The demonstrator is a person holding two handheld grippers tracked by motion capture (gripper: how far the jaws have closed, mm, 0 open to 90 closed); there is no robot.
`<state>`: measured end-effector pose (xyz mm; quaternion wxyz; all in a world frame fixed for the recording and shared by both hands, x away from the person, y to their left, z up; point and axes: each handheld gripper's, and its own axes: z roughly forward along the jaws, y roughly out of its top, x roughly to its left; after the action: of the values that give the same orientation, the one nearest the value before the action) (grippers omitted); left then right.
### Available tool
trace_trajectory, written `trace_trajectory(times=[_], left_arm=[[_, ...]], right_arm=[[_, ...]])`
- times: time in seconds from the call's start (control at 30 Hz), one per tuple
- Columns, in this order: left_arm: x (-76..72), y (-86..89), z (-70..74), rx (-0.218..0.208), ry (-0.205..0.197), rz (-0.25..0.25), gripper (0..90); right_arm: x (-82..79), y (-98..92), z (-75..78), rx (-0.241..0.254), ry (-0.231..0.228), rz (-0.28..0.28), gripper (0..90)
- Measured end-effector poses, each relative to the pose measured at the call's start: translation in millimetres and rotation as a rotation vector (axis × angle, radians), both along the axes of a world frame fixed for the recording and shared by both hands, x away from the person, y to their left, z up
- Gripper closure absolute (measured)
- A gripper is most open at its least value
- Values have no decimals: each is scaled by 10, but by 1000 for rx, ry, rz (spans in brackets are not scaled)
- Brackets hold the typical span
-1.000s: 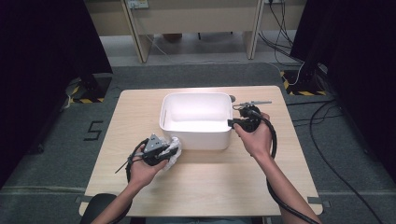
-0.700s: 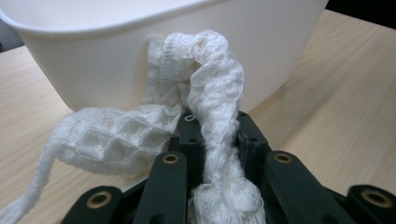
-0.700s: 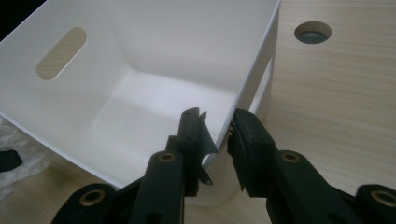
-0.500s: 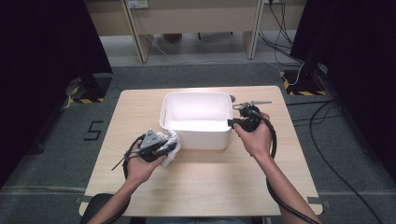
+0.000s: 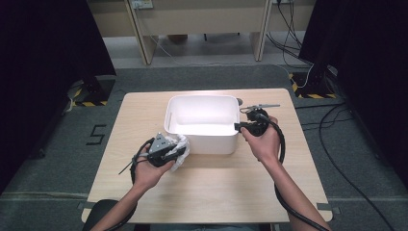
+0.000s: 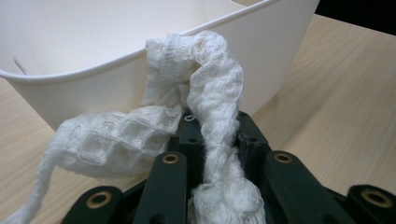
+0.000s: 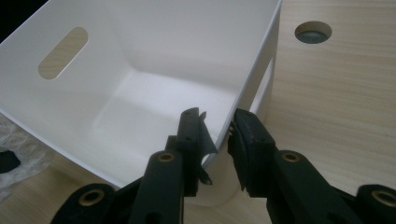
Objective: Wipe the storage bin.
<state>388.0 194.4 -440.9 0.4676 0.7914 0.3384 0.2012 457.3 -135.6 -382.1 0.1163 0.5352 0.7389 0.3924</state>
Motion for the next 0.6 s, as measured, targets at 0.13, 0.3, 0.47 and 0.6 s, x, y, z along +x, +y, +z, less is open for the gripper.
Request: trace_trajectory(times=[0.13, 0.3, 0.47, 0.6], left_arm=[[-1, 0, -11, 2, -1, 3, 761], [-1, -4, -27, 11, -5, 6, 761], [5, -17, -70, 24, -4, 6, 761], [11, -24, -119, 26, 3, 8, 761]], right_arm=[[-4, 7, 4, 1, 6, -1, 734], [-3, 8, 3, 1, 2, 2, 733], [-3, 8, 2, 2, 0, 2, 732], [-5, 7, 2, 2, 1, 2, 732]])
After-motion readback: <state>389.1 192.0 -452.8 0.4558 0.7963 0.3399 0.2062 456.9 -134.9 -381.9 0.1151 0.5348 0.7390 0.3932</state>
